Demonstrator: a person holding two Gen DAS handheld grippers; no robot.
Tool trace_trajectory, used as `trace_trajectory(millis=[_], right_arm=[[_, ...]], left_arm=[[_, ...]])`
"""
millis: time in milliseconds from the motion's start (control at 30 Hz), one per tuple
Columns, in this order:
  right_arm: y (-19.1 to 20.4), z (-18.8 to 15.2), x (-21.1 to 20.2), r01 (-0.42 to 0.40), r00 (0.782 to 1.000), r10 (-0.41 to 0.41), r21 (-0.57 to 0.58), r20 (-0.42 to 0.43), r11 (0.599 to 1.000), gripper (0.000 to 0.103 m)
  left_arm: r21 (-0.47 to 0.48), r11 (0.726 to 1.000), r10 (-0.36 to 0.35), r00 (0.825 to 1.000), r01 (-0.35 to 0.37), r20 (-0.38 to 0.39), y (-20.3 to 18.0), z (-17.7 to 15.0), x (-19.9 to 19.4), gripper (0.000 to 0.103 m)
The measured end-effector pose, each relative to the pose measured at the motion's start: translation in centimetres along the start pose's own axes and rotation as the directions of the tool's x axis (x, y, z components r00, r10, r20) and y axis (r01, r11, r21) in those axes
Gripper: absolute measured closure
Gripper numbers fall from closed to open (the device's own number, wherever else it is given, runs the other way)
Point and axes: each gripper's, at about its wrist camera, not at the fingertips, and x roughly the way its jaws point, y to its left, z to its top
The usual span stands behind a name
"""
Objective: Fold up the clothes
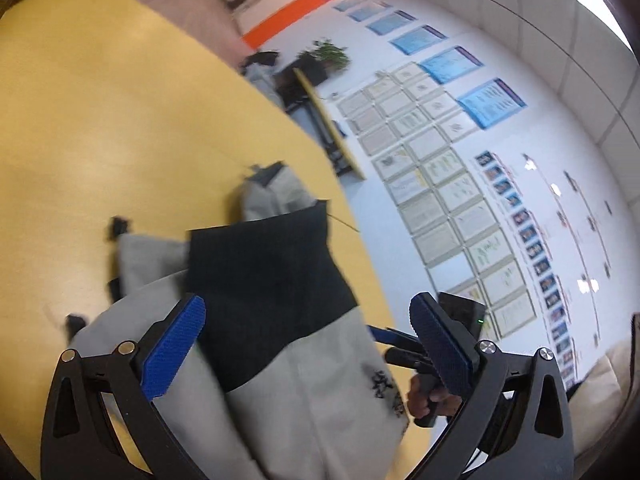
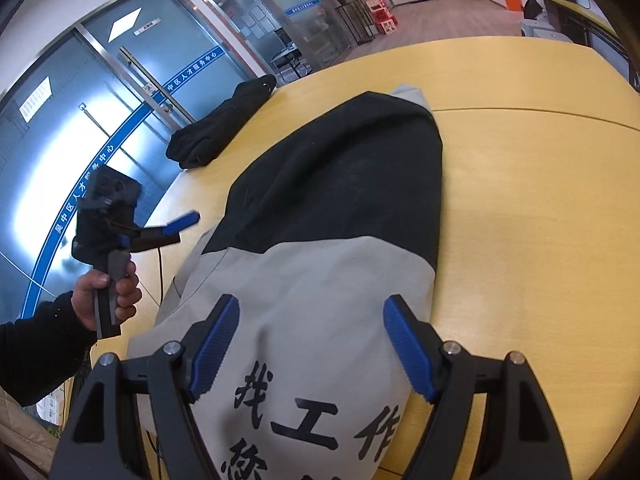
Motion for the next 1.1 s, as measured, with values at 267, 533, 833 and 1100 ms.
trace_trajectory(millis=[267, 533, 833, 1100], right_arm=[[-0.7, -0.2, -0.3, -0.021, 1.0, 0.021, 0.009, -0.005, 1.0, 0.024], [-0.4, -0.5, 0.3, -0.015, 1.0, 0.015, 0.013, 0.013, 1.0, 0.022], [-0.3, -0.9, 0.5, -0.003, 1.0, 0.003, 0.009, 0.021, 1.0, 0.022], [-0.7, -1.3, 0.4, -0.002, 1.0, 0.001, 0.022, 0.029, 1.0, 0.022]], left_arm=[[-0.141, 0.967, 0.211, 0.977, -0.213, -0.031, 2.8, -2.8, -3.9, 0.0], [-0.317, 0.916, 0.226, 0.969, -0.245, -0.096, 6.3, -3.4, -1.8, 0.0], [-0.305, 0.945, 0.116, 0.992, -0.122, -0.04, 5.1, -1.9, -0.6, 0.0], [-0.181, 0.983, 0.015, 1.0, -0.014, 0.004, 2.2, 0.1, 0.7, 0.0]])
